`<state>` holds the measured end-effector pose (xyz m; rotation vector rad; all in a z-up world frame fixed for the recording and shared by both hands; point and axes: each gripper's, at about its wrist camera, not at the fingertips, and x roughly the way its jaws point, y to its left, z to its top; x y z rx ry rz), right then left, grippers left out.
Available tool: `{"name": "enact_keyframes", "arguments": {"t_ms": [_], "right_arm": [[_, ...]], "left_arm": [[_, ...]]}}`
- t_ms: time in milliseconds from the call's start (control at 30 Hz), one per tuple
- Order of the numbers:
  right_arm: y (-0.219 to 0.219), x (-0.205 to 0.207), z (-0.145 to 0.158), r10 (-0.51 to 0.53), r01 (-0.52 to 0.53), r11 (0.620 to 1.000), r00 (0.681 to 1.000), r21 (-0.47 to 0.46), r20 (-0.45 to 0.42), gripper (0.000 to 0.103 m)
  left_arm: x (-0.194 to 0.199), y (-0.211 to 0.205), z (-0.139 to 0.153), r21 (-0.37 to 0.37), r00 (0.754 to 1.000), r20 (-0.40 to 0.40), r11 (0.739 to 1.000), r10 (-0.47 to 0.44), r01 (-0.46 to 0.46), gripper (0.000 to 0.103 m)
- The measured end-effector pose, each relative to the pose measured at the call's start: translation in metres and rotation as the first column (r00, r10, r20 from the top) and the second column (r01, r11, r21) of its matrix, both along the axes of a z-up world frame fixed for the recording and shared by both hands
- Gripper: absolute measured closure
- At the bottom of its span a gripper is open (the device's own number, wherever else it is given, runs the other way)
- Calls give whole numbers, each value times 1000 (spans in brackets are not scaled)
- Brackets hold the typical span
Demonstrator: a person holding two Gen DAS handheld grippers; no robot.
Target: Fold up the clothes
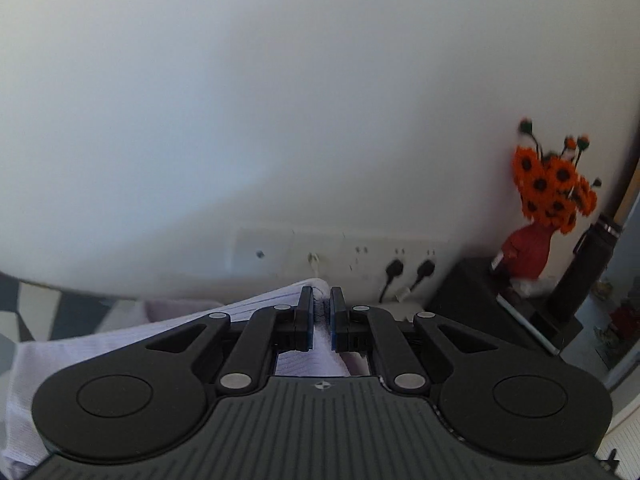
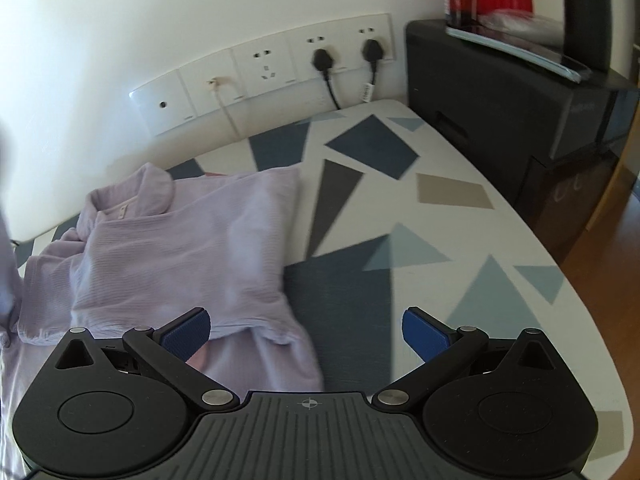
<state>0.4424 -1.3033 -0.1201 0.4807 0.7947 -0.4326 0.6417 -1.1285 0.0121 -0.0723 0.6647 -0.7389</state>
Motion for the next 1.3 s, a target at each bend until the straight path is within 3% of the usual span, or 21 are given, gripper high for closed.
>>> {"name": "enact_keyframes", "arguments": {"t_ms": [100, 233, 300, 367, 467, 500, 600, 700, 833, 1033, 1167, 1300], "right_arm": [[-15, -11, -8, -7, 7, 1000, 1000, 12, -11, 1], [-28, -22, -18, -16, 17, 999, 1000, 28, -21, 1], [-32, -25, -20, -8, 8, 999, 1000, 37, -17, 1], [-33, -25, -21, 8, -7, 999, 1000, 40, -10, 1], [-33, -19, -21, 23, -23, 999, 1000, 44, -4, 1], [-33, -18, -22, 28, -28, 999, 1000, 45, -2, 1], [-33, -11, -22, 40, -40, 998, 999, 52, 2, 1], [-26, -2, -19, 31, -31, 997, 999, 71, 13, 1], [-10, 2, -6, 9, -11, 999, 999, 52, 38, 1], [11, -6, 13, -63, 62, 998, 996, 11, 56, 1], [25, -7, 18, -123, 122, 992, 990, 16, 66, 1], [48, 3, 21, -108, 108, 994, 992, 10, 59, 1]], "left_arm": [[2, -61, -54, 95, 996, -85, 995, -26, 35, 95], [4, -99, -113, 229, 992, -129, 973, -4, 33, 88], [9, -104, -123, 269, 987, -159, 963, 27, 17, 78], [10, -95, -116, 227, 986, -165, 974, 20, 18, 71], [8, -71, -85, 171, 994, -105, 985, 4, 14, 37], [7, -61, -72, 159, 998, -69, 987, 8, 4, 31], [0, -22, -42, 139, 999, 24, 990, 27, -30, 23], [-6, 32, -37, 188, 989, 104, 974, 108, -126, 16], [-7, 107, -61, 316, 969, 108, 917, 221, -245, 16], [-8, 204, -93, 339, 918, -69, 875, 390, -346, 15], [-9, 233, -110, 384, 916, -81, 861, 392, -334, 11], [-17, 245, -126, 428, 927, -74, 851, 368, -304, 11]]}}
